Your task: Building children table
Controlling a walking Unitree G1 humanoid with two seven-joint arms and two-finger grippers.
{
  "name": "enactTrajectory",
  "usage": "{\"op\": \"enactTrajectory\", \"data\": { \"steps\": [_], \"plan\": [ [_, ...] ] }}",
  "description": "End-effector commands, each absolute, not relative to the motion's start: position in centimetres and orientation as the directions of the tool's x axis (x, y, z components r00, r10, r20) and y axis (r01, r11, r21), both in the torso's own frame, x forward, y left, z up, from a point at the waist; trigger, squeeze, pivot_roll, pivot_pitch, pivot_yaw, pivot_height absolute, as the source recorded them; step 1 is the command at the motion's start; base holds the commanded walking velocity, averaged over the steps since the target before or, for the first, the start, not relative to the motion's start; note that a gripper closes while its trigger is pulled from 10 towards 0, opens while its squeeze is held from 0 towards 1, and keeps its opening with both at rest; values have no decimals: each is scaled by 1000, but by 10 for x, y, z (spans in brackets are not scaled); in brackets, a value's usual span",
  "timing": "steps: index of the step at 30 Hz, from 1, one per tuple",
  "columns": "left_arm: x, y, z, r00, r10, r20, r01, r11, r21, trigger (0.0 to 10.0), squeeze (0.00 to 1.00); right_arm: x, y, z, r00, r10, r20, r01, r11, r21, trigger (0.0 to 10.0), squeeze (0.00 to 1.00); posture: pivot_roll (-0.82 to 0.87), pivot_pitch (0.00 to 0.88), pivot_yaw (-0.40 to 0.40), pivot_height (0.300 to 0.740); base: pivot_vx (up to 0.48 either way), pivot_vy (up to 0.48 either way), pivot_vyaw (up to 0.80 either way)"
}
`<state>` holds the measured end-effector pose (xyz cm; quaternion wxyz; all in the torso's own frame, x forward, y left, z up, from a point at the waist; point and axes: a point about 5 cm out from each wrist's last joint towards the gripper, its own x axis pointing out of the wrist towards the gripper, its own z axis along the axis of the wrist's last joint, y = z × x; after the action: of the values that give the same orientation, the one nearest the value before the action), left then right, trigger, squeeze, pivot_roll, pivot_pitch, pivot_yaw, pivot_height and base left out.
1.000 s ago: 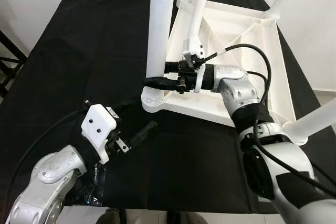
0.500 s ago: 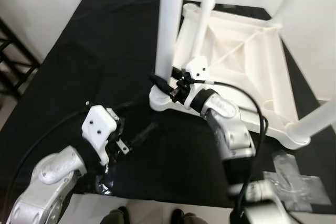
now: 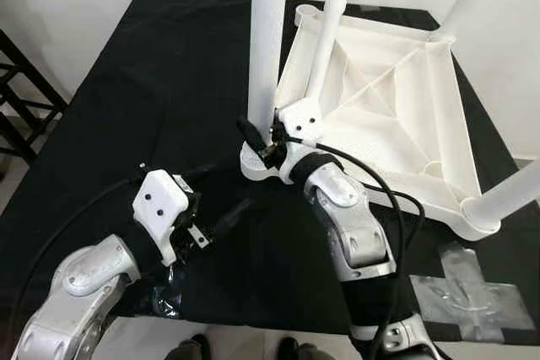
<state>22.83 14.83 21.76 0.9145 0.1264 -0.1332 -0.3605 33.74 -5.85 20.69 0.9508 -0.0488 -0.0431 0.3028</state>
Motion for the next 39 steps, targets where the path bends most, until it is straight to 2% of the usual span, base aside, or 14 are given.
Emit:
{"op": "enactTrajectory", "data": {
  "steps": [1, 2, 4, 5, 6, 8, 9, 11, 16, 24, 25, 26, 32, 39],
  "plan": [
    [226, 147, 216, 692, -709, 138, 644, 692, 326, 10000, 0, 337, -59, 210, 788, 612, 67, -606, 790, -92, 10000, 1000, 88, 277, -110, 740, 0, 0, 0],
    [227, 145, 216, 690, -710, 140, 647, 692, 321, 10000, 0, 337, -55, 226, 687, 715, 130, -710, 699, -92, 10000, 1000, 87, 278, -112, 740, 0, 0, 0],
    [227, 145, 216, 690, -710, 140, 647, 692, 321, 10000, 0, 337, -55, 226, 687, 715, 130, -710, 699, -92, 10000, 1000, 87, 278, -112, 740, 0, 0, 0],
    [227, 144, 216, 689, -710, 142, 648, 692, 318, 10000, 0, 335, -55, 239, 566, 808, 161, -798, 587, -136, 10000, 1000, 88, 275, -116, 740, 0, 0, 0],
    [227, 144, 217, 690, -708, 149, 646, 695, 314, 10000, 0, 334, -58, 249, 415, 898, 145, -872, 438, -218, 10000, 0, 95, 273, -122, 740, 0, 0, 0],
    [227, 143, 219, 692, -704, 159, 642, 701, 312, 10000, 0, 336, -67, 253, 223, 974, 45, -928, 226, -295, 10000, 0, 99, 273, -123, 740, 0, 0, 0],
    [227, 143, 219, 692, -704, 159, 642, 701, 312, 10000, 0, 336, -67, 253, 223, 974, 45, -928, 226, -295, 10000, 0, 99, 273, -123, 740, 0, 0, 0],
    [227, 144, 219, 694, -702, 156, 640, 702, 313, 10000, 0, 345, -71, 258, 123, 991, -58, -937, 97, -334, 10000, 0, 120, 267, -123, 740, 0, 0, 0],
    [226, 144, 219, 695, -703, 150, 642, 700, 312, 10000, 0, 352, -71, 263, 43, 992, -122, -955, 5, -297, 10000, 0, 132, 266, -121, 740, 0, 0, 0],
    [225, 145, 220, 693, -705, 151, 646, 700, 305, 10000, 0, 365, -62, 278, 20, 993, -117, -957, -15, -291, 10000, 0, 159, 259, -117, 740, 0, 0, 0],
    [224, 145, 219, 693, -706, 145, 647, 698, 308, 10000, 0, 366, -62, 279, -17, 991, -133, -957, -55, -286, 745, 0, 168, 258, -117, 740, 0, 0, 0],
    [224, 146, 218, 692, -709, 133, 650, 693, 312, 10000, 0, 366, -62, 279, -57, 986, -156, -956, -99, -277, 0, 0, 173, 257, -118, 740, 0, 0, 0],
    [221, 156, 211, 714, -695, 90, 638, 698, 326, 10000, 0, 368, -68, 281, -117, 964, -238, -950, -179, -256, 0, 0, 178, 268, -119, 740, 0, 0, 0],
    [220, 162, 210, 733, -675, 84, 622, 715, 318, 10000, 0, 372, -78, 278, -79, 966, -246, -957, -142, -252, 0, 0, 174, 272, -122, 740, 0, 0, 0]
  ]
}}
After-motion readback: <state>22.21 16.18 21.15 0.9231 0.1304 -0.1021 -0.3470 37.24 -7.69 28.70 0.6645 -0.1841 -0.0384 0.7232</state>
